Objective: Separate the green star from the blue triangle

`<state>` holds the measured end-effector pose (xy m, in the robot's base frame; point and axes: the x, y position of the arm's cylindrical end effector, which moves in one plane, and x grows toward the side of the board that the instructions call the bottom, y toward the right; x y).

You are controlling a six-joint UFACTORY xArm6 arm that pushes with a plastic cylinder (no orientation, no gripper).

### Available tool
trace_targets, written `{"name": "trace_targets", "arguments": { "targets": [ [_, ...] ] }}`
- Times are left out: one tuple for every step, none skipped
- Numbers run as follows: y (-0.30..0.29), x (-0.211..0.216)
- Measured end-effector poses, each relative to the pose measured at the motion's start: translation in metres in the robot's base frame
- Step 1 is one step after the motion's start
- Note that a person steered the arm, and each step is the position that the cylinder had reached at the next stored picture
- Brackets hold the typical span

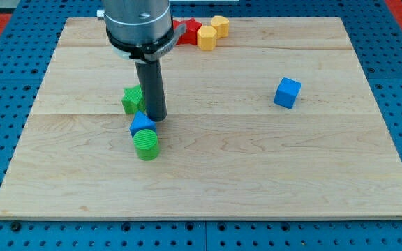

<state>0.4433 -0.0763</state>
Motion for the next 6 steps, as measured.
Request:
{"name": "trace_targets", "arguments": {
  "targets": [
    [-0.064, -0.005],
    [-0.100, -0.020],
    [-0.078, -0.037],
    [0.018, -0.039],
    [-0.043, -0.049],
    [-0.025, -0.075]
  ]
}}
